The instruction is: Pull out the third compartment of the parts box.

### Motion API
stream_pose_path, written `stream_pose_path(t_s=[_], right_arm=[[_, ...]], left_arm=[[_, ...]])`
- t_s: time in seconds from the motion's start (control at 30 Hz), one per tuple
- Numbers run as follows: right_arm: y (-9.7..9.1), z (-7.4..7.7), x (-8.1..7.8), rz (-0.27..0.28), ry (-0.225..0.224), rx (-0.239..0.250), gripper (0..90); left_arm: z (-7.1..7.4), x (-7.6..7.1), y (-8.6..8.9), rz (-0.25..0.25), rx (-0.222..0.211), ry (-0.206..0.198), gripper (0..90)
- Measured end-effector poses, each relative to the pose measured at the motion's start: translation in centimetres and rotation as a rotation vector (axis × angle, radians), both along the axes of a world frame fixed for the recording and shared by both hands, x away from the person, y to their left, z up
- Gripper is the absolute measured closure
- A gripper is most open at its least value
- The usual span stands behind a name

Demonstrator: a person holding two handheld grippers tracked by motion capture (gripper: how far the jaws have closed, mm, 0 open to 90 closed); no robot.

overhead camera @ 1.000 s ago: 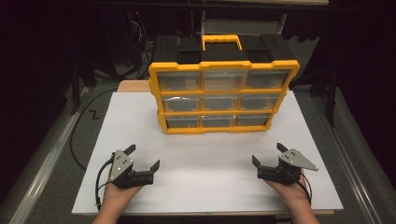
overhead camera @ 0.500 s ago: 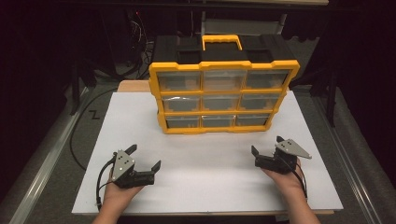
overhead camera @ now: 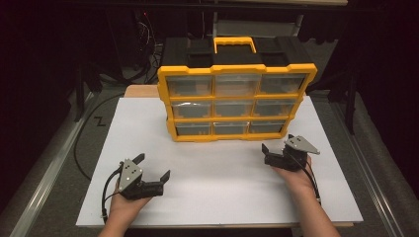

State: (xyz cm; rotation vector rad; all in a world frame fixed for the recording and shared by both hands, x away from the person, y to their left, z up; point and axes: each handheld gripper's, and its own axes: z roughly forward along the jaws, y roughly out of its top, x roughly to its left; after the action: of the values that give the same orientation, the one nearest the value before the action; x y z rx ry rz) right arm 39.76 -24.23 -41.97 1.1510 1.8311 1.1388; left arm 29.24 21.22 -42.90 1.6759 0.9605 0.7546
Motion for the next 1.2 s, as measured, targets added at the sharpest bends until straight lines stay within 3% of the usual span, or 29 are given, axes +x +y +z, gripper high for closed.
stream_pose_path(t_s=[0.4, 0.47, 0.73, 1.0, 1.03, 1.2], right_arm=[[0.0, 0.3, -1.7, 0.053, -0.033, -0.056, 1.0], [-0.2, 0.0, -2.2, 0.052, -0.030, -0.092, 0.9], [-1.4, -0.4, -2.6, 0.027, -0.020, -0.129, 0.9], [-1.0, -0.8, -2.6, 0.061, -0.004, -0.197, 1.0], [-0.7, -0.9, -2.6, 0.073, -0.008, -0.230, 1.0], [-0.1, -1.0, -2.8, 0.087, -0.021, -0.304, 1.0]], left_arm=[[0.0, 0.1, 0.0, 0.006, -0.005, 0.009, 0.4], [0.0, 0.0, 0.0, 0.004, -0.005, 0.009, 0.4], [0.1, 0.0, 0.1, -0.001, -0.018, 0.003, 0.9], [0.1, 0.0, 0.1, 0.000, -0.014, -0.001, 1.0], [0.1, 0.0, 0.1, 0.000, -0.013, -0.001, 0.9], [0.1, 0.0, 0.1, 0.000, -0.016, -0.001, 1.0]])
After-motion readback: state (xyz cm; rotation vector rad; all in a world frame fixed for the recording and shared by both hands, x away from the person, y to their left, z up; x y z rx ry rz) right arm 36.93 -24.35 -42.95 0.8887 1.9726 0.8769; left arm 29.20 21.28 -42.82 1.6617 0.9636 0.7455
